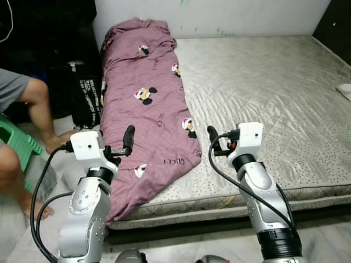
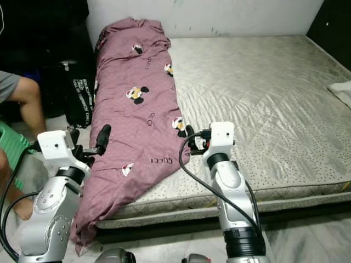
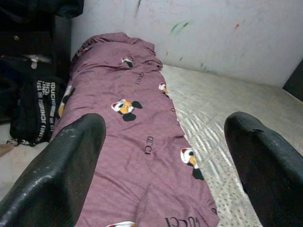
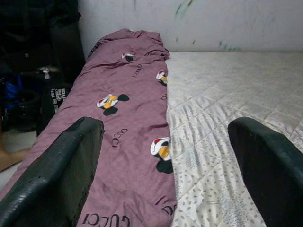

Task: Clean up the room

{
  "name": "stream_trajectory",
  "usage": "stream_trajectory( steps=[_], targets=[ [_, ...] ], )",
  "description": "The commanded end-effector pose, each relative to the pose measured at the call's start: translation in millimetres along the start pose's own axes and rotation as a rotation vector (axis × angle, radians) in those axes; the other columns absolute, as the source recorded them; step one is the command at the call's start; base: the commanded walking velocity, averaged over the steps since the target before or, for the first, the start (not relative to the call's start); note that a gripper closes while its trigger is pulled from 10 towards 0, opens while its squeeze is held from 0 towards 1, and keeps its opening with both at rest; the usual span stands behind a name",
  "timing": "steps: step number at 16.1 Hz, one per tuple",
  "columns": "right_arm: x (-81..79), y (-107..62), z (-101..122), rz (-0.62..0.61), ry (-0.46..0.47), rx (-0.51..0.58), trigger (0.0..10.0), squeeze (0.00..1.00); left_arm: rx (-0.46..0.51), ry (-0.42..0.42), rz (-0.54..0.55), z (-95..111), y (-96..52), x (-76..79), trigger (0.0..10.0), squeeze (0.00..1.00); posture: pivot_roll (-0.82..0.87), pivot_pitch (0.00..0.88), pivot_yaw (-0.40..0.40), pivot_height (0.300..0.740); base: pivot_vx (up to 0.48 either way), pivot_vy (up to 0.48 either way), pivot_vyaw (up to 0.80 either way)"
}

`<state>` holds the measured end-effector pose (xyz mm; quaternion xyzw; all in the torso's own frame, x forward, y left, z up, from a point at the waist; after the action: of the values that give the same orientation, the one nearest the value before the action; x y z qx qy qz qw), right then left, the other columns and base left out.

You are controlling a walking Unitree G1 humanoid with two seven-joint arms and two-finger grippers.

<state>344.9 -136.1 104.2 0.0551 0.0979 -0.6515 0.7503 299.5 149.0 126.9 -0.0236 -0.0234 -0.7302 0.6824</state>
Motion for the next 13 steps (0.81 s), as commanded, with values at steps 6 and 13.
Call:
stream_trajectory(
  steps=[6, 13],
  targets=[
    [2.1, 0.3, -0.2, -0.013, 0.007, -0.003, 10.0, 0.0, 0.009, 0.033, 0.011, 2.3, -1.6, -2.0, 10.0, 0.0, -0.03, 0.0, -0.027, 0.74, 0.0, 0.209, -0.21],
    [2.8, 1.5, 0.1, -0.022, 0.013, -0.006, 10.0, 0.0, 0.022, 0.056, 0.059, 3.3, -4.8, -14.1, 10.0, 0.0, -0.03, 0.006, -0.027, 0.74, 0.0, 0.0, -0.53]
  ],
)
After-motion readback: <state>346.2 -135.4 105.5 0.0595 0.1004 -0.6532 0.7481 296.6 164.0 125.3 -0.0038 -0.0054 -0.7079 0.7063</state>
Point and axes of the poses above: a point about 5 cm out from each wrist's last joint towards the gripper, its own y axis pointing out of the wrist towards the gripper, its own z axis along the axis of the wrist's last joint, x = y × z, the point moved 5 cm from there along y, pointing out of the wrist towards the gripper, and after that the axes turned 10 degrees about y, right-handed, at the moved point
